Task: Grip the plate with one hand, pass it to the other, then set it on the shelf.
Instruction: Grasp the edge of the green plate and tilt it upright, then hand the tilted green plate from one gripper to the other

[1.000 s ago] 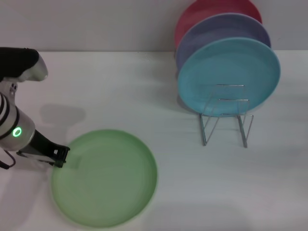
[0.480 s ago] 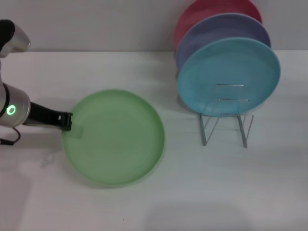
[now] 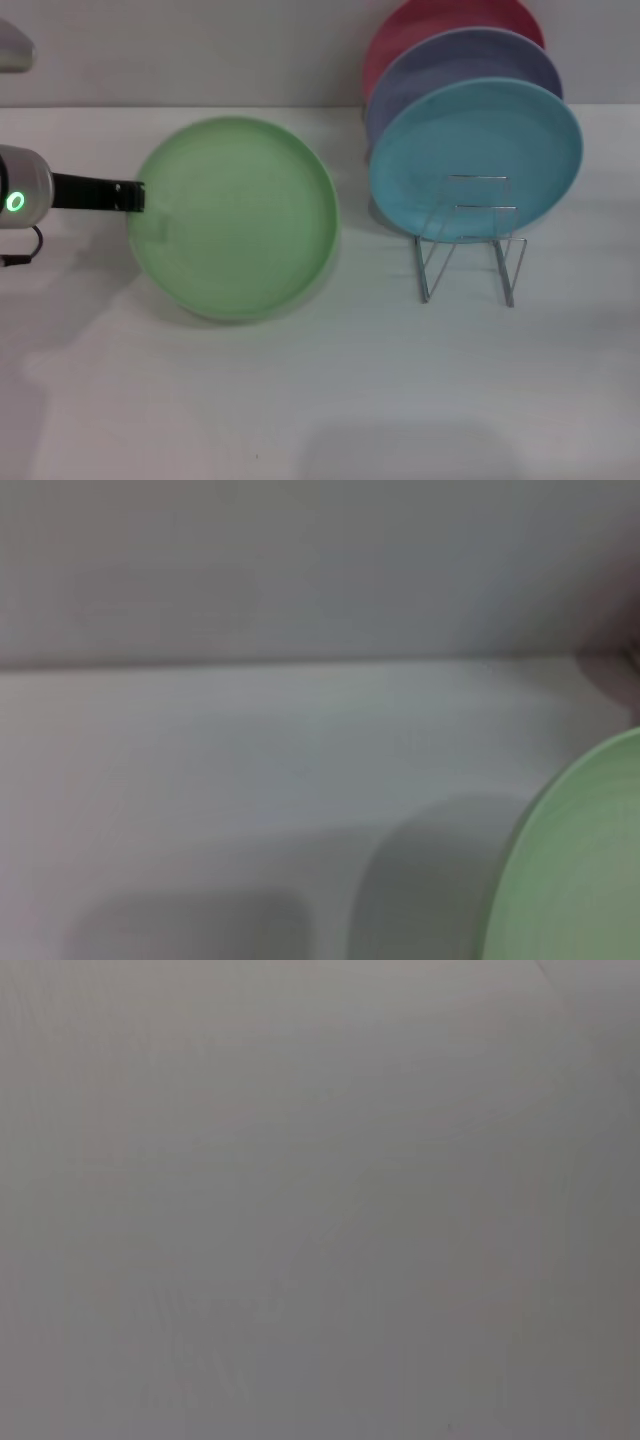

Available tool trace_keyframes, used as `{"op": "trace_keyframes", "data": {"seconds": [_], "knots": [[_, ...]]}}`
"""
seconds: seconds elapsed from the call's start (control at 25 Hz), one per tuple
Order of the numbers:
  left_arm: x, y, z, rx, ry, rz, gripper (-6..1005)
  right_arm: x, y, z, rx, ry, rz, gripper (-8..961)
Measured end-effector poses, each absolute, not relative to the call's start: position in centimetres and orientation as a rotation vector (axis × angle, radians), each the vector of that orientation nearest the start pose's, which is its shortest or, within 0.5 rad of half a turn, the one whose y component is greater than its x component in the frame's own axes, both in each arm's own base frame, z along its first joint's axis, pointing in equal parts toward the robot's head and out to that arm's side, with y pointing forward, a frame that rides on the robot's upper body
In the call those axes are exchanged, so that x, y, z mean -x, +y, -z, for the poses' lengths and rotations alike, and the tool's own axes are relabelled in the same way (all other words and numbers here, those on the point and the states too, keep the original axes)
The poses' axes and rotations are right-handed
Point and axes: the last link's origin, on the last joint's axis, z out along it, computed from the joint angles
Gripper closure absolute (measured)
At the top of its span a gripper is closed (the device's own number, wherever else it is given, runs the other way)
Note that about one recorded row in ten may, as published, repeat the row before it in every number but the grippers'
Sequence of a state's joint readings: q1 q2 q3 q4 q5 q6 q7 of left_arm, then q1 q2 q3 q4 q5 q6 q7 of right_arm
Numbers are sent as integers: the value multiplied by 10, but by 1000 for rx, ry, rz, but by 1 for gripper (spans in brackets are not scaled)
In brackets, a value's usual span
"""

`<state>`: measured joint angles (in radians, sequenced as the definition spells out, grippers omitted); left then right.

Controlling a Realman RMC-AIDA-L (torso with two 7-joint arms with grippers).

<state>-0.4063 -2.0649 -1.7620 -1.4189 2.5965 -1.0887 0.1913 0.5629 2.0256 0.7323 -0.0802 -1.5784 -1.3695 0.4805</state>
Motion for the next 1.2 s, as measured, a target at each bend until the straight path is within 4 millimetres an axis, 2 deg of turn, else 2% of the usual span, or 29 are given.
{"op": "trace_keyframes", "data": {"seconds": [0.32, 0.48, 0.64, 0.68, 0.88, 0.92, 1.08, 1.2], "knots": [[238, 386, -53, 1890, -1067, 235, 963, -370, 330, -113, 922, 580, -967, 314], [244, 383, -52, 1845, -994, 311, 963, -371, 329, -110, 925, 591, -964, 314], [249, 381, -48, 1768, -895, 395, 964, -371, 329, -107, 930, 601, -959, 314], [252, 379, -41, 1718, -822, 438, 964, -371, 329, -107, 931, 606, -958, 314], [254, 376, -29, 1658, -722, 492, 965, -371, 334, -104, 939, 625, -953, 314], [254, 371, -22, 1627, -660, 530, 965, -371, 335, -104, 941, 632, -950, 314], [254, 364, -11, 1600, -583, 582, 966, -372, 336, -103, 943, 637, -946, 313], [261, 357, -3, 1577, -563, 643, 966, -373, 333, -102, 940, 638, -942, 313]]}}
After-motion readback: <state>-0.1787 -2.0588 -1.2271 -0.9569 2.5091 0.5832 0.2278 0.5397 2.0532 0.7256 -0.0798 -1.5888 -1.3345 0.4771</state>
